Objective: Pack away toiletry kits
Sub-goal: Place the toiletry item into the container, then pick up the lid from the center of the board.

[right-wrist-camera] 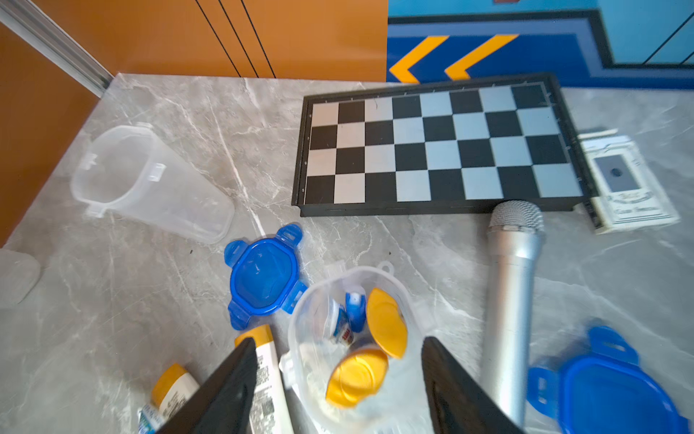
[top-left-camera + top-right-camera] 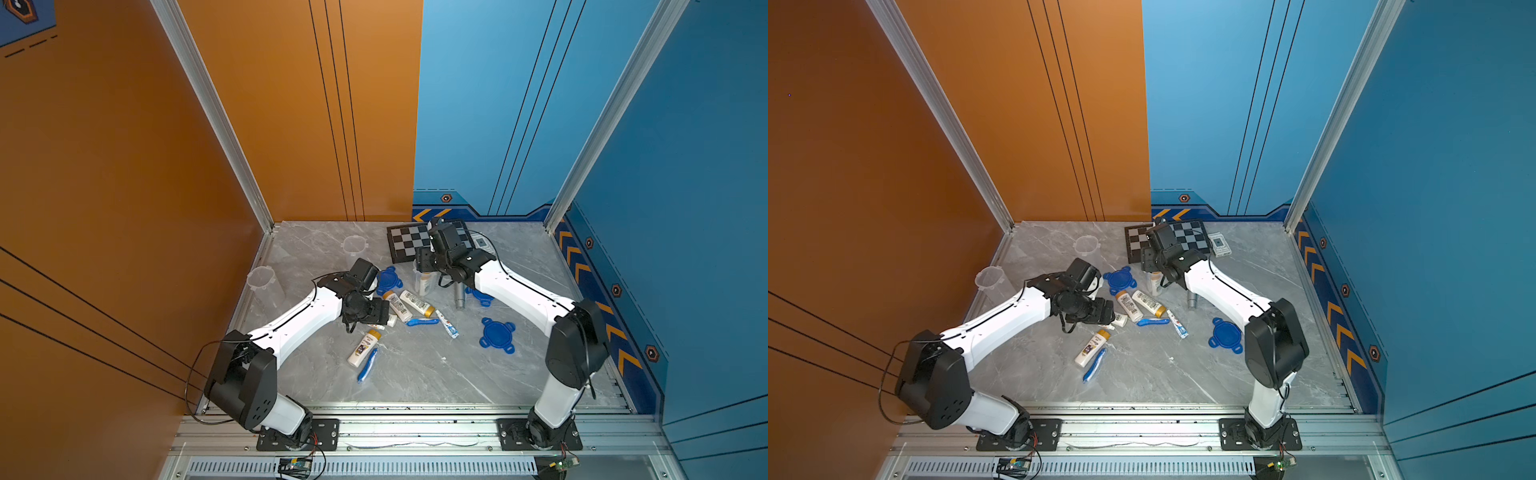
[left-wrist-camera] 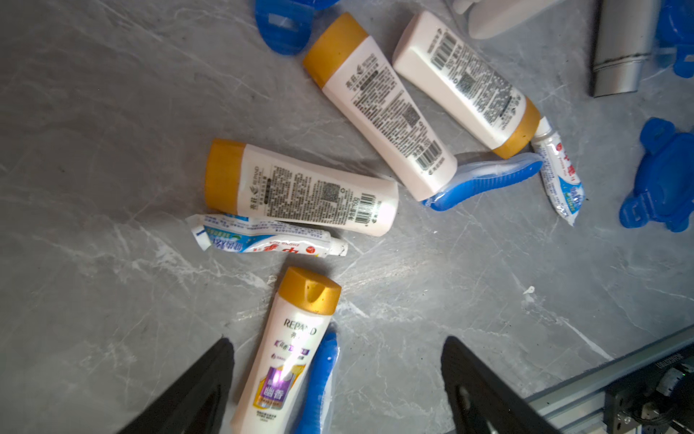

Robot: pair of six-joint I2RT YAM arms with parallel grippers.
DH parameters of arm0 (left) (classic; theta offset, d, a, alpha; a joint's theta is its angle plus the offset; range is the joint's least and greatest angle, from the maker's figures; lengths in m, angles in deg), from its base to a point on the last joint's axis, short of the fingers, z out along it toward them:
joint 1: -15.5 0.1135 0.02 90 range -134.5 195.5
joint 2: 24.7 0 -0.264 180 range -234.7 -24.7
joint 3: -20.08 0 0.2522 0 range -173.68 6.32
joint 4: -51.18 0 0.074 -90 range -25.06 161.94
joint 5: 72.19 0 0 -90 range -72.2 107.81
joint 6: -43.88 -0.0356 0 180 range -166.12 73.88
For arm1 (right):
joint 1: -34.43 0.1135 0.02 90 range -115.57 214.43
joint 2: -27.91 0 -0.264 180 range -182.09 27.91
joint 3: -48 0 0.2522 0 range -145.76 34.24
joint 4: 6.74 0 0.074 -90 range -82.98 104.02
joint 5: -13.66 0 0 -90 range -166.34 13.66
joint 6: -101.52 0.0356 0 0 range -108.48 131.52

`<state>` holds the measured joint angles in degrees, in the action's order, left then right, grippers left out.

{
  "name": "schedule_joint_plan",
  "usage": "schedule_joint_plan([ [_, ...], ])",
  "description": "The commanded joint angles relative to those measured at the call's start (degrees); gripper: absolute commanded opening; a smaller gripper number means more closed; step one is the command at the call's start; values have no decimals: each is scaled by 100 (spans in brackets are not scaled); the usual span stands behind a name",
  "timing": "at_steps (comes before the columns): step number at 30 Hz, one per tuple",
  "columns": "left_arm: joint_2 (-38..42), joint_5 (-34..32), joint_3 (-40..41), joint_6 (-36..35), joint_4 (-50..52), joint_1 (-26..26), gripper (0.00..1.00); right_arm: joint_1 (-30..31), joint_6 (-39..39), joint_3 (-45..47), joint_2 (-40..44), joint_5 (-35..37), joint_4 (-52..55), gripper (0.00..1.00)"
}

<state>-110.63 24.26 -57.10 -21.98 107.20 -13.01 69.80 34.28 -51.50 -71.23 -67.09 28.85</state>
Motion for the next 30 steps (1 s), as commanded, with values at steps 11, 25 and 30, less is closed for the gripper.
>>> schedule_joint_plan([
  [11,-1302,-18,-762,411,557,460,79,287,949,2041,2005,241,1065,92],
  [25,-1170,-25,-597,1156,636,456,67,435,1518,2934,2893,208,1184,94],
  [30,-1041,79,-757,1123,634,358,69,328,2179,3625,3371,178,1412,94],
])
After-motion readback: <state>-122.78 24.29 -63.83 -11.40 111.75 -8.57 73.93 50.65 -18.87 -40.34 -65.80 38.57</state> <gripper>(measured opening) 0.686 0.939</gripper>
